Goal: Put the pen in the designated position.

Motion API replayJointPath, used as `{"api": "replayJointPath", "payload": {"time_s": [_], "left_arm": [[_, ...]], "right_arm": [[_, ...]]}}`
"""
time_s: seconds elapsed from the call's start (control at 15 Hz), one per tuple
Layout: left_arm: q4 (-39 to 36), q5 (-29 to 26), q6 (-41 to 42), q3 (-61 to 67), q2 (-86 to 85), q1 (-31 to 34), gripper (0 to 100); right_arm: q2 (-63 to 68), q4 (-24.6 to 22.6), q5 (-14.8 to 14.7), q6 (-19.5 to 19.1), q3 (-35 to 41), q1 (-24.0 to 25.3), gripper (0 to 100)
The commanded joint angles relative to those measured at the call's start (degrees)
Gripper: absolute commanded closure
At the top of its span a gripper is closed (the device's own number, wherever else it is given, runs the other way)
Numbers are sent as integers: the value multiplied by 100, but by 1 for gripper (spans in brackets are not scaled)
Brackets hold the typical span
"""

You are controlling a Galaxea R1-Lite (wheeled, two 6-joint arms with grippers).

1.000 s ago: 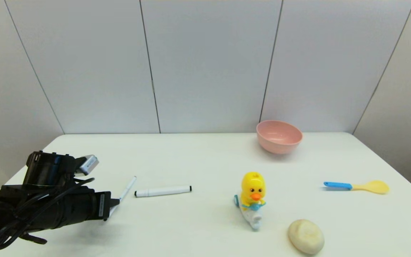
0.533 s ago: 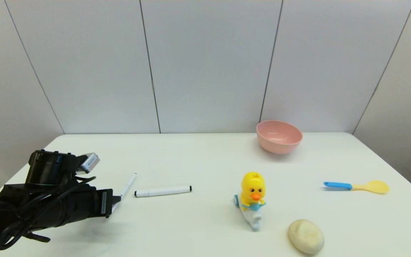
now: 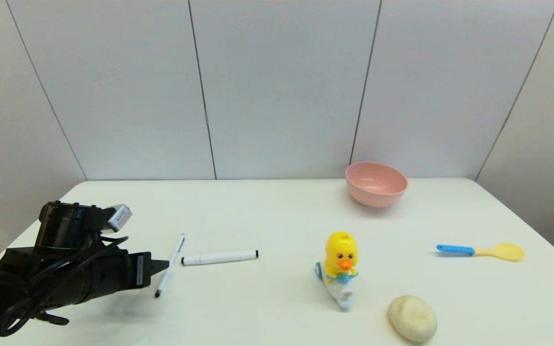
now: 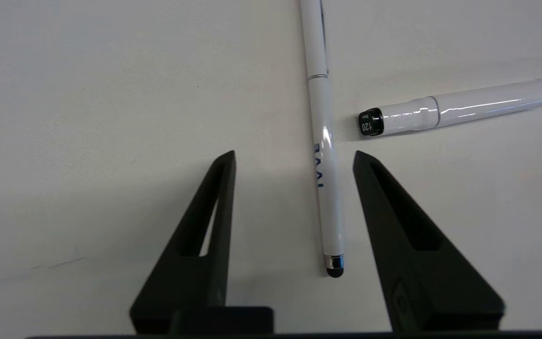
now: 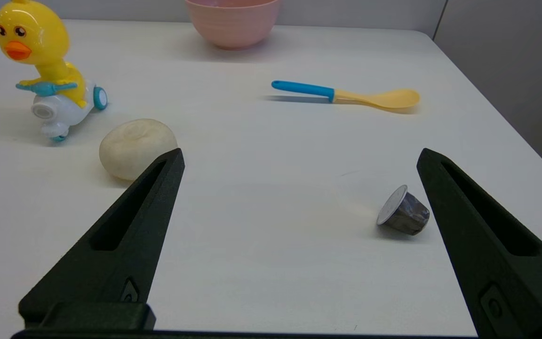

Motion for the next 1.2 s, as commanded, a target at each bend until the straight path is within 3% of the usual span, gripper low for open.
{"api": "replayJointPath", "payload": {"time_s": [0.07, 0.2, 0.33, 0.47, 0.67, 1.0, 1.2], "left_arm": [[-25, -2, -6, -8, -14, 1, 0], [-95, 209, 2, -44, -181, 10, 0], [-104, 886, -6, -114, -497, 45, 0], [-60, 1140, -15, -316, -814, 71, 0], [98, 1114, 240, -685, -1464, 89, 0], [1549, 1079, 1312, -1626, -3213, 98, 0], [1786, 956, 1611, -1749, -4048, 98, 0]], "right_arm": [[7, 3, 3, -5, 0, 2, 0], [7, 3, 3, -5, 0, 2, 0], [7, 3, 3, -5, 0, 2, 0], [7, 3, 3, -5, 0, 2, 0], [7, 3, 3, -5, 0, 2, 0], [7, 3, 3, -5, 0, 2, 0], [7, 3, 3, -5, 0, 2, 0]]}}
